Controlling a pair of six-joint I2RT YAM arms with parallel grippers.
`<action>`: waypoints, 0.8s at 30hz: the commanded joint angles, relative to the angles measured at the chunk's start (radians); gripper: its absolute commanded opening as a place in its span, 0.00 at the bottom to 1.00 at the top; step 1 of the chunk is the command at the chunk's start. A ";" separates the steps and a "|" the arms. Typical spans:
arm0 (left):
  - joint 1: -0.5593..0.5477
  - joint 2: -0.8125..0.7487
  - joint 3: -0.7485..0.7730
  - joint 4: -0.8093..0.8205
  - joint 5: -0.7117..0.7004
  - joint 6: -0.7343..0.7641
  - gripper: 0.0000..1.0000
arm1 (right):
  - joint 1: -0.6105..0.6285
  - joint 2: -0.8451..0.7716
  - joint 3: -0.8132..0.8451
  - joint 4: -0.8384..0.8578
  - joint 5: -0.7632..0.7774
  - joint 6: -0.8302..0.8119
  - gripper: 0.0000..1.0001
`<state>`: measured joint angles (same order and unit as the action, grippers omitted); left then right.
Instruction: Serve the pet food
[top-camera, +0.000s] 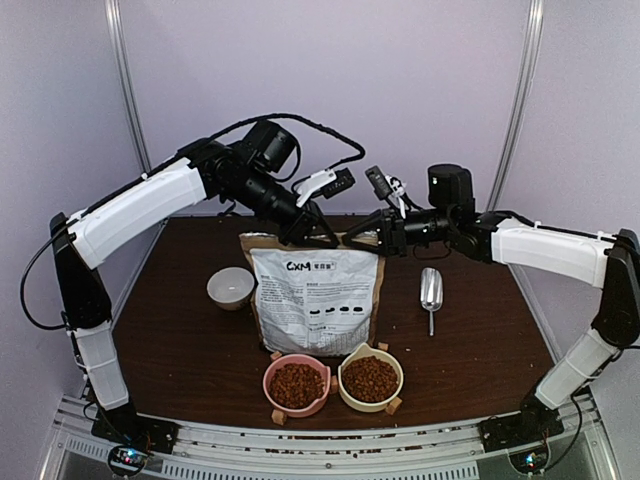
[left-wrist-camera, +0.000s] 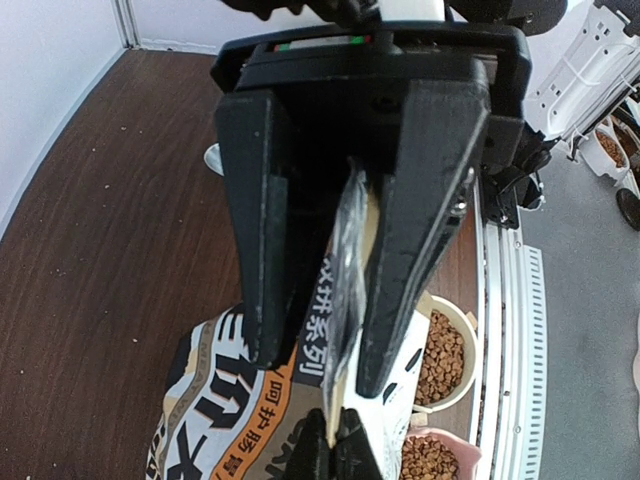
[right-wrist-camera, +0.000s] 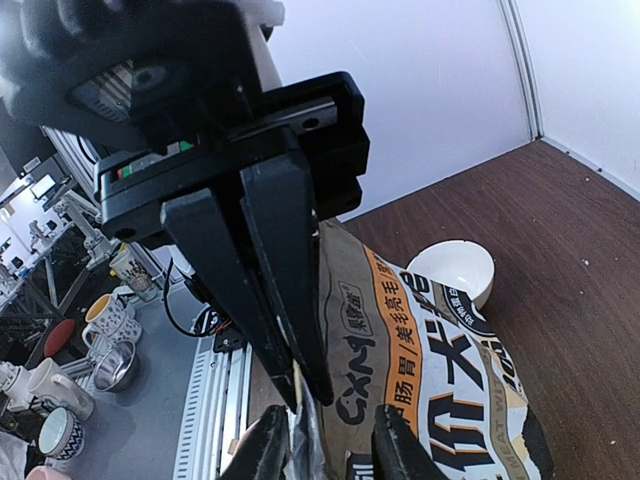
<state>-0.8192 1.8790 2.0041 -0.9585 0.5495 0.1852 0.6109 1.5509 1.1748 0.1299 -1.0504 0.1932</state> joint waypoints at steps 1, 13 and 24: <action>0.015 -0.041 -0.001 0.035 0.011 0.002 0.00 | 0.009 0.022 0.038 0.025 -0.020 0.012 0.26; 0.015 -0.046 0.002 0.042 0.027 0.005 0.00 | 0.010 0.062 0.079 -0.071 -0.032 -0.042 0.29; 0.017 -0.055 -0.018 0.034 -0.043 0.013 0.03 | 0.007 0.040 0.060 -0.006 -0.049 -0.006 0.00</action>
<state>-0.8104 1.8744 2.0006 -0.9646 0.5457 0.1852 0.6106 1.6009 1.2396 0.0639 -1.1030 0.1699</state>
